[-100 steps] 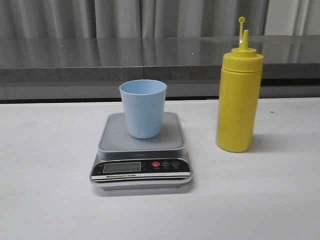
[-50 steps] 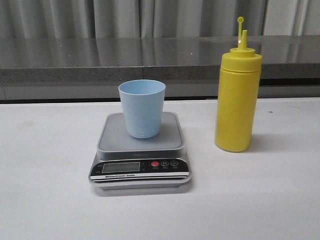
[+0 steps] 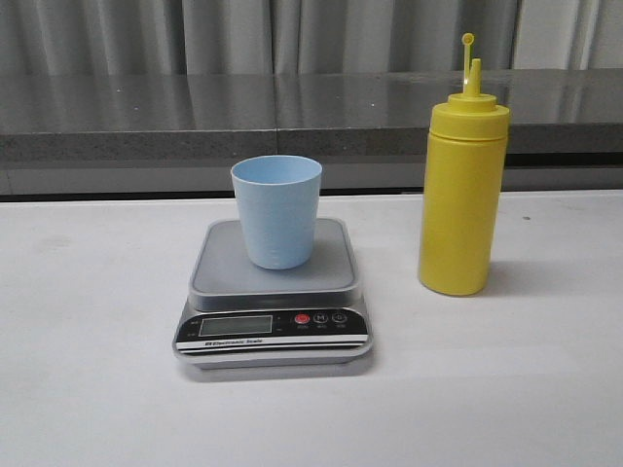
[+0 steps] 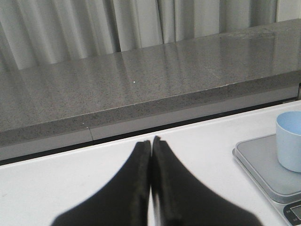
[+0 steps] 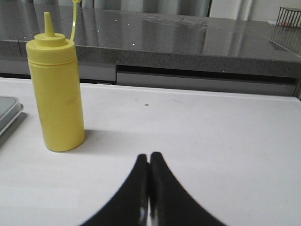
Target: Pour seasoning into cup on scale with both arms
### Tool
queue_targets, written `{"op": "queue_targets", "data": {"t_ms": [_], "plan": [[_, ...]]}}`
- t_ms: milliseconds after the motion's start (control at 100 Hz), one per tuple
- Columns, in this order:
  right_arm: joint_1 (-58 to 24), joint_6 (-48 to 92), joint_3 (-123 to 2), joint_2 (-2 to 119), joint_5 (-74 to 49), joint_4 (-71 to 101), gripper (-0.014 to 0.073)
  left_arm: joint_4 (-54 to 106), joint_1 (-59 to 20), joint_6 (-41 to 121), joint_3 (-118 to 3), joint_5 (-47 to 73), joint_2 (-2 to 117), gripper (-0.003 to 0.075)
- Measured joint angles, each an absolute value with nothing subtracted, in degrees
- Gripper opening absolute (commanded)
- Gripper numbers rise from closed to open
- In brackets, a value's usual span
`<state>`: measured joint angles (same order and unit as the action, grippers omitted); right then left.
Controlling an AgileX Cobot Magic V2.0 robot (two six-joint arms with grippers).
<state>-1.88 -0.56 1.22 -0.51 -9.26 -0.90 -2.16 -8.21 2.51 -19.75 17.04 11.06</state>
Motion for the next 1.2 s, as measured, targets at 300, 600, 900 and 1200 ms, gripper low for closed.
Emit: {"op": "queue_targets", "data": {"t_ms": [300,600,900,1200], "plan": [[-1.9,-0.7,1.6,-0.5,-6.7,-1.7,-0.0068,-2.2,-8.2,2.5,-19.8,17.0,11.1,-0.0018],[-1.9,-0.7,1.6,-0.5,-6.7,-1.7,-0.0068,-2.2,-8.2,2.5,-19.8,17.0,11.1,-0.0018],[-1.9,-0.7,1.6,-0.5,-6.7,-1.8,-0.0068,-2.2,-8.2,2.5,-19.8,17.0,11.1,-0.0018],[-1.9,-0.7,1.6,-0.5,-6.7,-1.9,-0.0068,-2.2,-8.2,2.5,-19.8,17.0,11.1,-0.0018]]}}
